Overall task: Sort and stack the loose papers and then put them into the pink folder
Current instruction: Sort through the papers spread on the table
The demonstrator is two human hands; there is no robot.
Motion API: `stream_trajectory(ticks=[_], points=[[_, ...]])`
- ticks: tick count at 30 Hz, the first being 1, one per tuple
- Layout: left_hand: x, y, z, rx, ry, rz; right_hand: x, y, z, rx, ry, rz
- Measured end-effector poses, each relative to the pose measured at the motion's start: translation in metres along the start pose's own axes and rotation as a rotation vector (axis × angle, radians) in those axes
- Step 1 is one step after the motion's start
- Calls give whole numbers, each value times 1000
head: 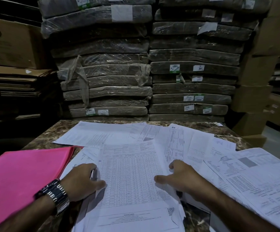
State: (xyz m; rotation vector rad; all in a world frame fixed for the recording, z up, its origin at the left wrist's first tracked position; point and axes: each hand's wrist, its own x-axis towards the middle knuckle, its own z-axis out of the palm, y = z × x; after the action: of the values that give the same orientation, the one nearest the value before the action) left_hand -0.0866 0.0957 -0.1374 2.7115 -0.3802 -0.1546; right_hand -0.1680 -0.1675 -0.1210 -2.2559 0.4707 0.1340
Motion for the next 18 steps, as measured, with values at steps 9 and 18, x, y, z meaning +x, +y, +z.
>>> stream_trajectory(ticks=[9, 18], points=[[1, 1, 3, -11, 31, 14, 2, 3, -2, 290, -93, 57], [2, 3, 4, 58, 1, 15, 9, 3, 8, 634, -169, 161]])
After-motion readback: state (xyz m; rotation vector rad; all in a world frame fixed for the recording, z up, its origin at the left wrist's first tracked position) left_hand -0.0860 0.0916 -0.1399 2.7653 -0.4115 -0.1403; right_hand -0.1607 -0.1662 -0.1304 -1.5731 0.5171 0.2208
